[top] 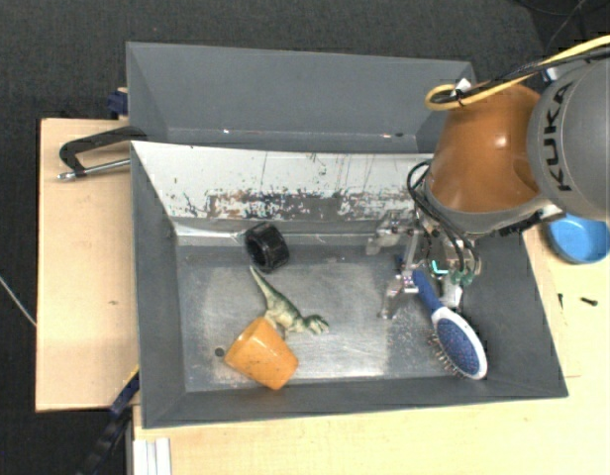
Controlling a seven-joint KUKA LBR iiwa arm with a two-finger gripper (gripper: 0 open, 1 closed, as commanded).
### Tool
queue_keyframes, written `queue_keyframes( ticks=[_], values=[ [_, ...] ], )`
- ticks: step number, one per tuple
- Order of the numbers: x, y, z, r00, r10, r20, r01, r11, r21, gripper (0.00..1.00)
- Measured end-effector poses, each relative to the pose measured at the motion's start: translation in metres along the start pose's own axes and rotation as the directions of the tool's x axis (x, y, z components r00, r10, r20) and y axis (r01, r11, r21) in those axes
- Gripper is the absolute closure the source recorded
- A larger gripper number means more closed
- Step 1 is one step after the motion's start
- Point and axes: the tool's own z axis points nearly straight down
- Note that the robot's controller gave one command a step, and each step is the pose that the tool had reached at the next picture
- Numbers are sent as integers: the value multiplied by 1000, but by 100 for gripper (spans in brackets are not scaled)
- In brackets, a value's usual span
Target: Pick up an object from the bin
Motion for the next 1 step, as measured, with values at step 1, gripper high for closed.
queue_keyframes(
  ticks=[1],
  values=[
    [11,146,83,1000,17,11,-17,1000,0,0]
  ],
)
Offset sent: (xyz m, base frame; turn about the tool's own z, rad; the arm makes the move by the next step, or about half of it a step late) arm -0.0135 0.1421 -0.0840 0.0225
